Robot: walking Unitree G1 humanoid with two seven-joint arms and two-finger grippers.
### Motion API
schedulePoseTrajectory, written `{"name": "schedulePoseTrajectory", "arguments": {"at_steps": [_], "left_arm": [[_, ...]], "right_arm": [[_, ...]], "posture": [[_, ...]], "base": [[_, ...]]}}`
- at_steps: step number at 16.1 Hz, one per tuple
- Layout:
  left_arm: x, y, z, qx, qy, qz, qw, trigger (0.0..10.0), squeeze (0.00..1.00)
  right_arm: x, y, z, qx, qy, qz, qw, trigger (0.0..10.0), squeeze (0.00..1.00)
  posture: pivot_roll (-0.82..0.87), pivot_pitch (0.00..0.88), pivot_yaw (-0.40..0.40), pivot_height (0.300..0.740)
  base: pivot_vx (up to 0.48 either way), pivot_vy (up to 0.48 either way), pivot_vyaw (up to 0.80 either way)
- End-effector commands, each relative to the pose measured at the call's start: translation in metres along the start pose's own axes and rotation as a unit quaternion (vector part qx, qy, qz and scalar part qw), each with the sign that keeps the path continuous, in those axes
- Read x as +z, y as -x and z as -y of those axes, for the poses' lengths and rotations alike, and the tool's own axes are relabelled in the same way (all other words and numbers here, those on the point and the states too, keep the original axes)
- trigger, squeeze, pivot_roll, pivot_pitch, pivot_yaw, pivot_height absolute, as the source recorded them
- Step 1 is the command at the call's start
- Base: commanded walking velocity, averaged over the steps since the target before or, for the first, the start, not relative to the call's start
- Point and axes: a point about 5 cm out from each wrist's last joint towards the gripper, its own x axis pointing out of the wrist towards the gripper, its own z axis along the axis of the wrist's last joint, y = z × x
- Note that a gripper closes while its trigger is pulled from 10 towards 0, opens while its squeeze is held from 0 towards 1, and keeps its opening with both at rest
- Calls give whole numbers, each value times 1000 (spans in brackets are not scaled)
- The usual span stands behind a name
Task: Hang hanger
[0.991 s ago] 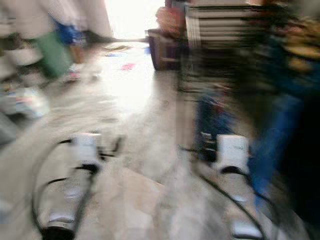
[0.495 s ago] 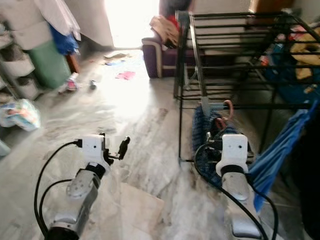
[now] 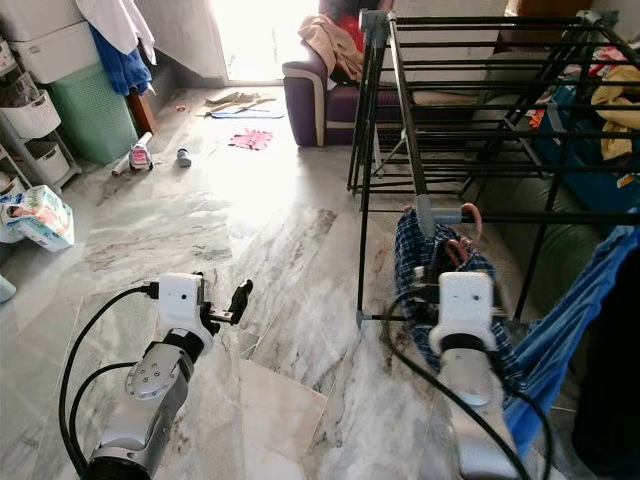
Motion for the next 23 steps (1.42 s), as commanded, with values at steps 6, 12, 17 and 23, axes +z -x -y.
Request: {"name": "schedulePoseTrajectory", "arguments": {"at_steps": [6,12,17,23], "left_arm": [[-1,0,-2,4,-11,-15,1000,10000,0],[-10,6,9,-50,-11,-41,998,10000,0],[-8,6,11,-55,-9,-41,998,10000,0],[-9,8,6,-49,1,-56,997,10000,0]], "right_arm": [[2,1,-2,-5,1,-1,1000,10000,0],[-15,11,24,-66,31,-43,996,10000,0],[-19,-13,27,5,40,-72,997,10000,0],[-34,-61,33,128,57,-155,978,10000,0]], "posture": [[-51,4,39,740],[-62,16,48,740],[-55,33,47,740],[-28,44,46,740]], "base": [[0,0,0],[0,0,0],[0,0,0],[0,0,0]]}}
